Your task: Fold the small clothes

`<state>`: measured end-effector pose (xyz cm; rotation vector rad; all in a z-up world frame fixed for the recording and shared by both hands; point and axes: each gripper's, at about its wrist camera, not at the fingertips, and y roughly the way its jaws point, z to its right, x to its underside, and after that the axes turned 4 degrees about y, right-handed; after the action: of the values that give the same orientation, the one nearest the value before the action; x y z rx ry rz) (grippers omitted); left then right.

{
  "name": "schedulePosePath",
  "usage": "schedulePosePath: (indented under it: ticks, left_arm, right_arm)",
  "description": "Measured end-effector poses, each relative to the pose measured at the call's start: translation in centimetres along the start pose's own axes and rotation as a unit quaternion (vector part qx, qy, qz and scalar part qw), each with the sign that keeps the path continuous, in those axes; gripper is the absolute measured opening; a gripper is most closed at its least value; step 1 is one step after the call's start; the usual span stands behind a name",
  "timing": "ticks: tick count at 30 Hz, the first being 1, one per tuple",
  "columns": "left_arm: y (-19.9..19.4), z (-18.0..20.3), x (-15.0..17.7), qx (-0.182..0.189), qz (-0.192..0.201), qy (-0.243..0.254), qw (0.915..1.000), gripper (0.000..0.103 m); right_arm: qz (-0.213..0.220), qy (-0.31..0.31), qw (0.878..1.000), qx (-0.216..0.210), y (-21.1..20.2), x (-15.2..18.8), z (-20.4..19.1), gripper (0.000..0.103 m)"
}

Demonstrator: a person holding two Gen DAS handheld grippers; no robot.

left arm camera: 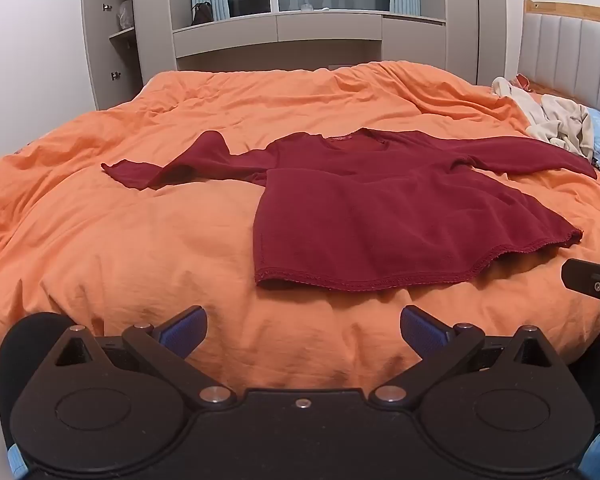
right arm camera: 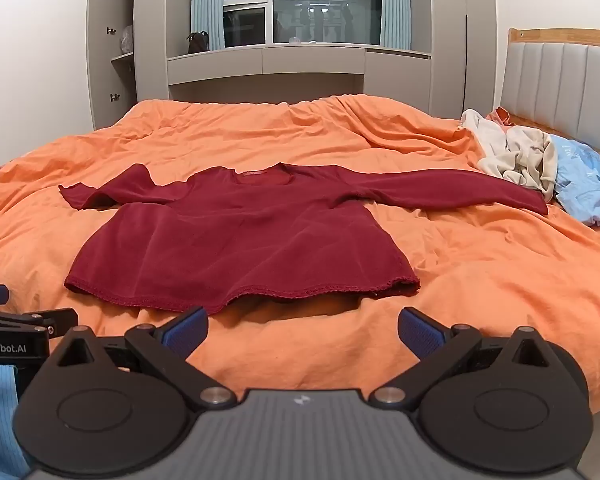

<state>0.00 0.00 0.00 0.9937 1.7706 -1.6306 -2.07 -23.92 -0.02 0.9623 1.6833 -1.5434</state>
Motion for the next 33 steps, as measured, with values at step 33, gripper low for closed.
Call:
schedulePosePath:
  ticks: [33]
  left_arm:
    - [0.39, 0.19, 0.24, 0.004, -0.001, -0.004, 1.0000, 0.103]
  right_arm:
    - [-0.005, -0.005, 1.000, 0.001, 0.46, 0.30, 0.17, 0.103]
